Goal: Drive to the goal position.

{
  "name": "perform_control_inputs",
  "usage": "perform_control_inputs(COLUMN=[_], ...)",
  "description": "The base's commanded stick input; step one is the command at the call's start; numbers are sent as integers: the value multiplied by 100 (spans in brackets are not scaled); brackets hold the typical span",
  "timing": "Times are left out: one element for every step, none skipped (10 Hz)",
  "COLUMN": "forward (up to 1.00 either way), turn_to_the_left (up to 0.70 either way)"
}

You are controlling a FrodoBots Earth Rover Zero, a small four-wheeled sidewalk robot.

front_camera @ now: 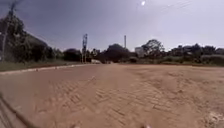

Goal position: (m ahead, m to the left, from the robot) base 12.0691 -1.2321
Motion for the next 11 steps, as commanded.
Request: perform_control_inputs(forward=[30, 30, 30, 30, 30, 30, 30, 30, 30, 30, 30], turn_to_the_left=[0, 0, 0, 0, 0, 0, 0, 0, 0, 0, 0])
